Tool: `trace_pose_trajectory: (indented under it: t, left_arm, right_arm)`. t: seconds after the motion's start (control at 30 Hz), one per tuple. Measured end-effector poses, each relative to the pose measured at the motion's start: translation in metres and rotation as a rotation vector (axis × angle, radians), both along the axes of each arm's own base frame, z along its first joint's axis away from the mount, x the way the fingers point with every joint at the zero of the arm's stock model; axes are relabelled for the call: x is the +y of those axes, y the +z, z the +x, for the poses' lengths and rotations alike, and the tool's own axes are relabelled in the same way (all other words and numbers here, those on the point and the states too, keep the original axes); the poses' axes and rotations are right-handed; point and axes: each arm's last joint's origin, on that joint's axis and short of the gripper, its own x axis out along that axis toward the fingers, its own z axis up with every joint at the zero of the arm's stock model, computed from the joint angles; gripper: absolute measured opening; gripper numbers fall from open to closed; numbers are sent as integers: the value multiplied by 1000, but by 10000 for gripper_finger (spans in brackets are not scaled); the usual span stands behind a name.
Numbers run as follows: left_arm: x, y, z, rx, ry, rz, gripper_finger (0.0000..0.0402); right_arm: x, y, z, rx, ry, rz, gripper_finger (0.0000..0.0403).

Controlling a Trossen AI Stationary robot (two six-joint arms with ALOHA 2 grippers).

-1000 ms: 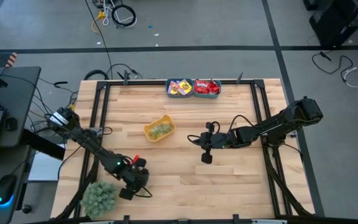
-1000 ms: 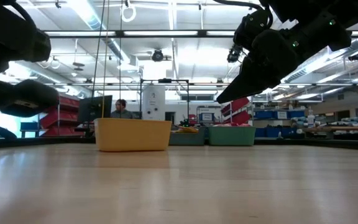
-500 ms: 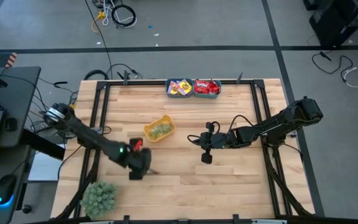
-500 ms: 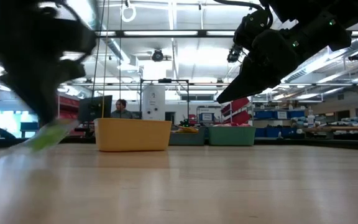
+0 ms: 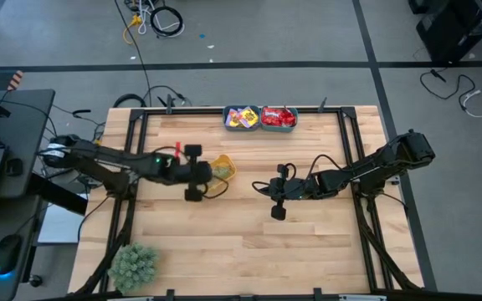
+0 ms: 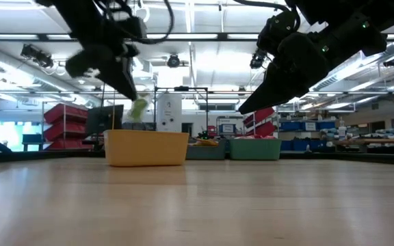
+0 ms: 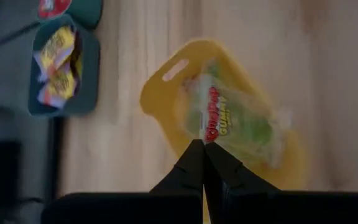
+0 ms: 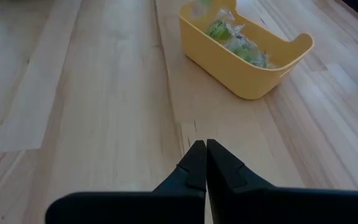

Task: Sort candy
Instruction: Put the green gummy into the yellow bin

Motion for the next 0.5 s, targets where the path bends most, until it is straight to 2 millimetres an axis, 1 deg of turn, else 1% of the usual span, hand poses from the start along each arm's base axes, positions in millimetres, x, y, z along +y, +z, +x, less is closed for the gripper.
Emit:
trace_pose_trajectory:
  t: [0.1, 0.2, 0.37, 0.5]
  left_arm:
    - [11, -9, 8, 82, -87, 86, 0]
    - [17, -19, 16, 150, -161, 134, 0]
    - [17, -36, 29, 211, -256, 172, 0]
    - [18, -42, 35, 208, -249, 198, 14]
  right_arm:
    - [0, 0, 0, -1, 0, 0, 0]
    - [0, 0, 0, 1, 0, 0, 0]
    - [0, 0, 0, 0, 0, 0, 0]
    - [0, 0, 0, 1, -2, 3, 0]
